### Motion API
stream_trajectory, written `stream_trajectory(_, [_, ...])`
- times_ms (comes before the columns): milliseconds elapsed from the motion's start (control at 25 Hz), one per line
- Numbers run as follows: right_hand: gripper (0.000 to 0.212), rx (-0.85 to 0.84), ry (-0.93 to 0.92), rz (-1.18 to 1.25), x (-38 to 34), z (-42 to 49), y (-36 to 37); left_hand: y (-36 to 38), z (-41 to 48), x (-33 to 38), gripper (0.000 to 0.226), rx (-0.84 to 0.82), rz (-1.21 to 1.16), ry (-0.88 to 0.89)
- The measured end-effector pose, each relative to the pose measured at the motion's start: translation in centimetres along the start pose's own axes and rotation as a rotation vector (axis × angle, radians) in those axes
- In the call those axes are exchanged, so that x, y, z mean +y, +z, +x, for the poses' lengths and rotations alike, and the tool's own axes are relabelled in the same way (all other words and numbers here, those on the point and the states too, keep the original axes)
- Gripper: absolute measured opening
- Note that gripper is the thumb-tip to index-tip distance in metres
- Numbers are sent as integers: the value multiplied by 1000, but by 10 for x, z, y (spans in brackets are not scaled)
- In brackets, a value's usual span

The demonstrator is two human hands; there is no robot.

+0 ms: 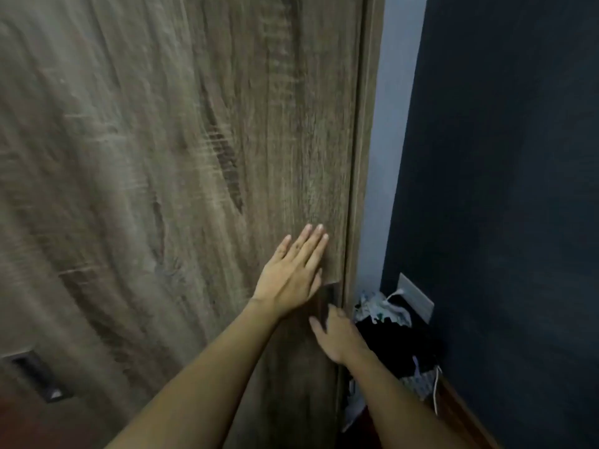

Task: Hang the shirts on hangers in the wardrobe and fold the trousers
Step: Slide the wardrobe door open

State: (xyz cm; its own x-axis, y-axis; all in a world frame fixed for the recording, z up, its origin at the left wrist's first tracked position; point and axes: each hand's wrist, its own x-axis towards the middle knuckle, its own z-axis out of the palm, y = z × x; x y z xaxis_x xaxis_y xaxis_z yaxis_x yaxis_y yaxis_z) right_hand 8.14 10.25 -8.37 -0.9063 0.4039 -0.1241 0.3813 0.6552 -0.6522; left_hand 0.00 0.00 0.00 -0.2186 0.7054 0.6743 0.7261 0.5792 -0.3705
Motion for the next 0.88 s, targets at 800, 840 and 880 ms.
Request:
stream_trajectory(800, [64, -105, -9, -169, -7, 43, 33, 57, -12, -38, 58, 155, 297, 24])
stream_trajectory(840, [64, -111, -17, -169, -11, 42, 37, 55, -15, -42, 58, 161, 298, 21])
stream_trajectory(880, [65, -109, -28, -176, -16, 41, 42, 53, -20, -48, 58, 164, 294, 17])
